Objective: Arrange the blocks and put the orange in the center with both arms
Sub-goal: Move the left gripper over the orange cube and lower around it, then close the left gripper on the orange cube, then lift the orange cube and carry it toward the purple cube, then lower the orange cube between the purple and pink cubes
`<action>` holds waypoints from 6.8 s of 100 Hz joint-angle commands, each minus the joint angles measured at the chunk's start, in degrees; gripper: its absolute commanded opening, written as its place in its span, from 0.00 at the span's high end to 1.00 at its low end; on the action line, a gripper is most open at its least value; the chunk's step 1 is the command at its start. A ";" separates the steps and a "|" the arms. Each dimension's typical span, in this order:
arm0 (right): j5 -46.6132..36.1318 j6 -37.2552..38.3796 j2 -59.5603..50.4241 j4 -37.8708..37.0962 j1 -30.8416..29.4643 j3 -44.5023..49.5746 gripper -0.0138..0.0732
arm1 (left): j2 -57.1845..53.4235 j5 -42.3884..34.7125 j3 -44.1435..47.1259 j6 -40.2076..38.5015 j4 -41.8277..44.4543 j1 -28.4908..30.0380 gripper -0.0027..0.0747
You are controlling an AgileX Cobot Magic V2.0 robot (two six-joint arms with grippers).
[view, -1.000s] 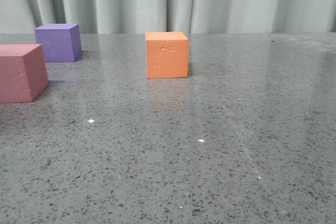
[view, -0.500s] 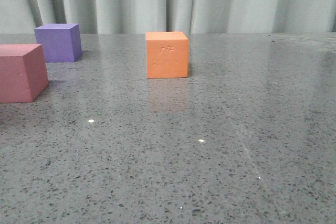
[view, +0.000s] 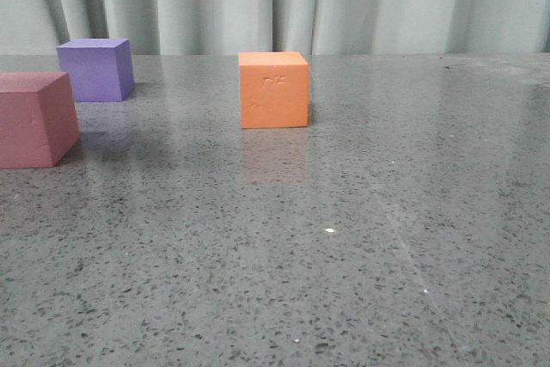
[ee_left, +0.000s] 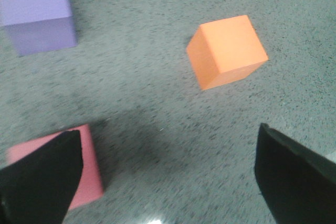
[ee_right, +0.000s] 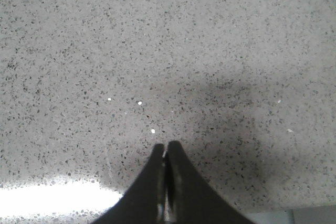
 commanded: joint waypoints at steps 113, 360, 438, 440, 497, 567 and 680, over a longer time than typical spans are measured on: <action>-3.02 -0.48 -0.11 -0.77 -0.20 -1.31 0.92 | 34.24 -0.56 -29.52 -22.34 17.71 -10.69 0.16; -4.21 -0.48 -0.11 -0.82 -0.20 -1.31 0.92 | 10.32 -4.15 -6.00 -18.88 19.81 6.36 0.72; -3.98 -0.48 -0.11 -0.82 -0.20 -1.31 0.92 | 12.29 -7.85 -2.94 -18.88 20.61 8.18 0.72; -3.98 -0.48 -0.11 -0.82 -0.20 -1.31 0.92 | 12.57 -7.85 -2.94 -18.88 20.61 8.18 0.72; -3.98 -0.48 -0.11 -0.82 -0.20 -1.31 0.92 | 16.00 -9.48 -2.94 -18.88 20.14 8.18 0.72; -3.75 -0.48 -0.11 -1.15 -0.20 -1.31 0.92 | 19.62 -9.49 -2.92 -17.87 18.79 9.93 0.72; -3.64 -0.48 -0.11 -1.28 -0.20 -1.31 0.92 | 22.46 -10.24 -2.92 -11.74 13.70 9.93 0.04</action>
